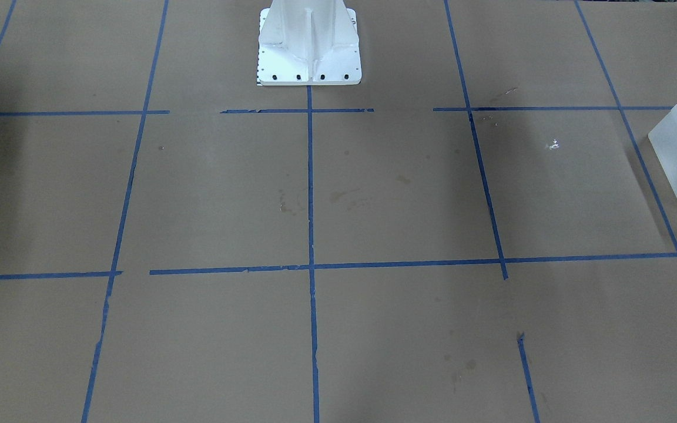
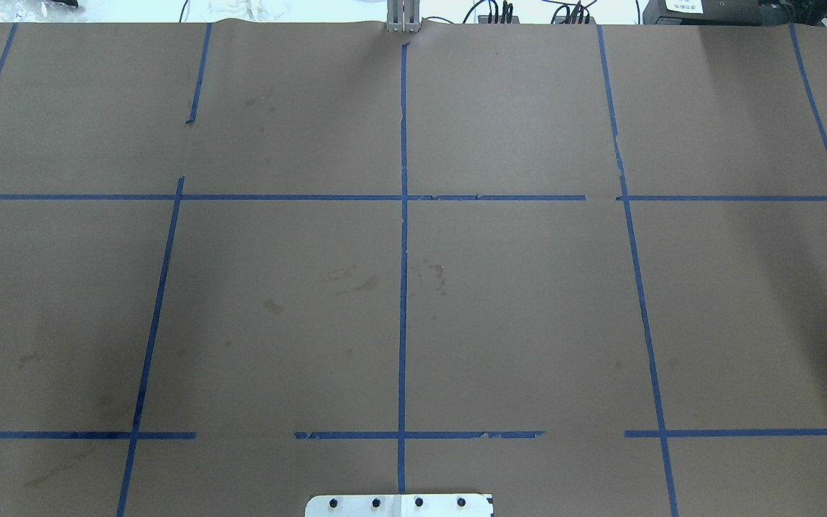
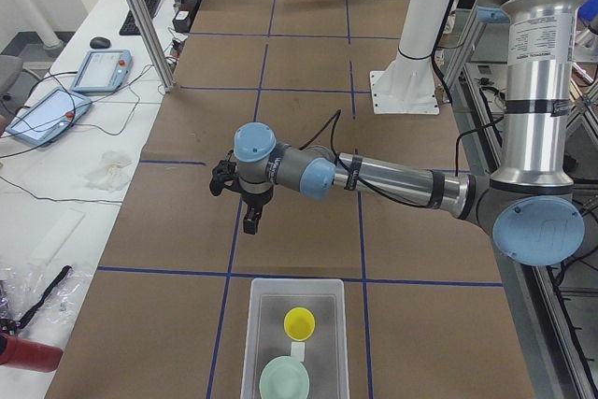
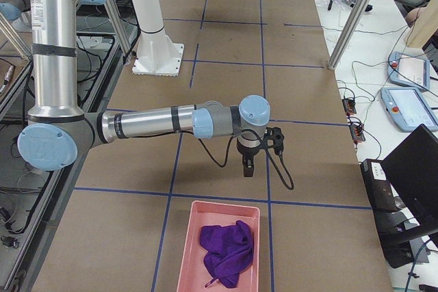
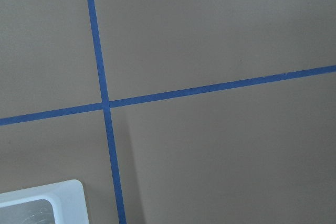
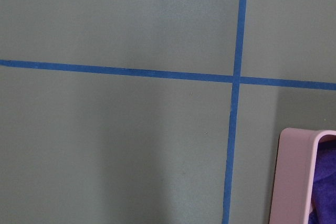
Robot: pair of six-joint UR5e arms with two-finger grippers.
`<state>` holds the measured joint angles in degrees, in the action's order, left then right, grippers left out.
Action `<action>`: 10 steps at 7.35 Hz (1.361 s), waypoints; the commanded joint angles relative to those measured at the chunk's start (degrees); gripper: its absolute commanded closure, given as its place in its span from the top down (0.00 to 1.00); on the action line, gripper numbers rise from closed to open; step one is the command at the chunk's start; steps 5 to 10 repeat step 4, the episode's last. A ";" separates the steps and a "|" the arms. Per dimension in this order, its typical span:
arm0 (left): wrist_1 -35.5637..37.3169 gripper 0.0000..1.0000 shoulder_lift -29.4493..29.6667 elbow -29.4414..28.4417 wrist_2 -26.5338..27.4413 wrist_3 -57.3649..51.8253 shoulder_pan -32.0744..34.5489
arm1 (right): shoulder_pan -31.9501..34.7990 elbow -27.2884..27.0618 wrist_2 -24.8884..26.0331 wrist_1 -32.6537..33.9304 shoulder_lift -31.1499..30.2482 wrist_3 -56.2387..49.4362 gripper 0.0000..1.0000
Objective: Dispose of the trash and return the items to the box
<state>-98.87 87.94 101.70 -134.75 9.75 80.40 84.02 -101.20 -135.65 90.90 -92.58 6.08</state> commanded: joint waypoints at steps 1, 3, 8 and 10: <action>0.08 1.00 0.04 0.16 0.01 0.00 0.02 | 0.00 0.30 -0.58 0.07 0.12 -0.10 1.00; 0.17 1.00 0.39 0.16 -0.08 0.00 0.19 | 0.09 -0.05 -3.81 -0.11 0.21 -0.45 1.00; 0.52 1.00 0.65 0.68 -0.08 0.09 0.28 | 0.00 -0.14 -3.83 -0.11 0.29 -0.37 1.00; 0.52 1.00 0.65 0.68 -0.08 0.09 0.28 | 0.00 -0.14 -3.83 -0.11 0.29 -0.37 1.00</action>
